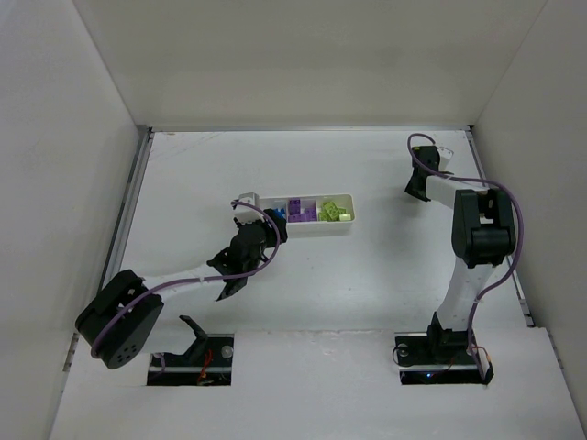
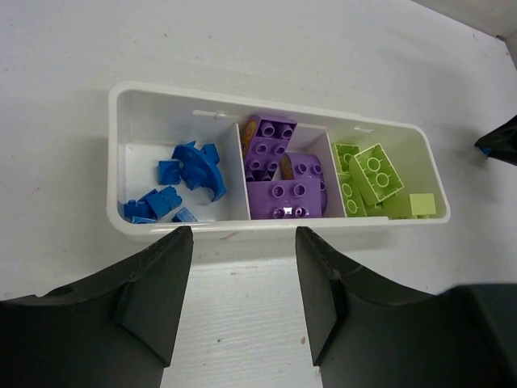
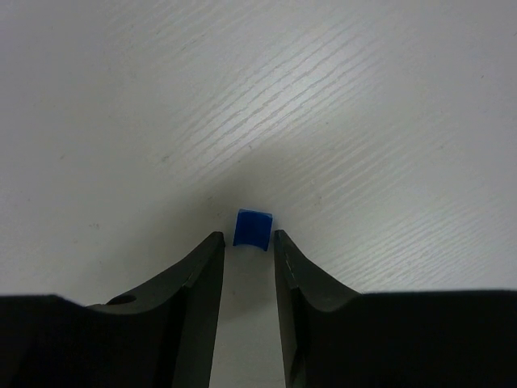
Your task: Sort the legos into containers by color
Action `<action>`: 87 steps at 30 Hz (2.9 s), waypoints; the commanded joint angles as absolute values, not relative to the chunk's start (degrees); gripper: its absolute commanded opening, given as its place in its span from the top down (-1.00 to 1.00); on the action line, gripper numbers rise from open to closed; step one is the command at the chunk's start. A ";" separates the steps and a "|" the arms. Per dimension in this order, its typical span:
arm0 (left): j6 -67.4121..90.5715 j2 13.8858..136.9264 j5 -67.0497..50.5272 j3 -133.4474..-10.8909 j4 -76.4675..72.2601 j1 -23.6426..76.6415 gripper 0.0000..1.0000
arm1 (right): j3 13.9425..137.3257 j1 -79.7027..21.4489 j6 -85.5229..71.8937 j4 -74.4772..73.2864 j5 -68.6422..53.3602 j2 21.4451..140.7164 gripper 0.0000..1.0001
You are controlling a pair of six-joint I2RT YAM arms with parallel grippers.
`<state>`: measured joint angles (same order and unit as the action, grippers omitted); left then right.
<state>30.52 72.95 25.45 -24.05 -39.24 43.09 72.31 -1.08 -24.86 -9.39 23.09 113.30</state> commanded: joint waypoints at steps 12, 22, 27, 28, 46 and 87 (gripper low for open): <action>30.85 72.07 24.96 -23.91 -42.71 43.28 -0.01 | 70.94 -0.57 -25.05 -6.68 24.34 111.72 0.56; 30.24 68.04 25.49 -23.12 -42.02 42.68 -0.01 | 61.62 -6.79 -25.05 -2.99 24.09 95.47 0.56; 30.50 53.90 27.67 -18.55 -40.08 37.93 -0.03 | 58.45 -18.47 -25.75 -0.44 23.12 88.16 0.56; 30.85 52.05 28.47 -17.67 -40.08 37.14 -0.04 | 58.36 -21.02 -26.36 0.17 22.51 87.46 0.56; 45.17 45.35 34.10 -9.49 -35.95 21.84 -1.00 | 74.44 -47.41 -37.97 11.95 9.58 107.57 0.52; 41.31 64.15 35.42 -20.74 -26.46 26.67 -1.00 | 4.57 -16.04 -45.00 18.10 21.79 31.65 -0.14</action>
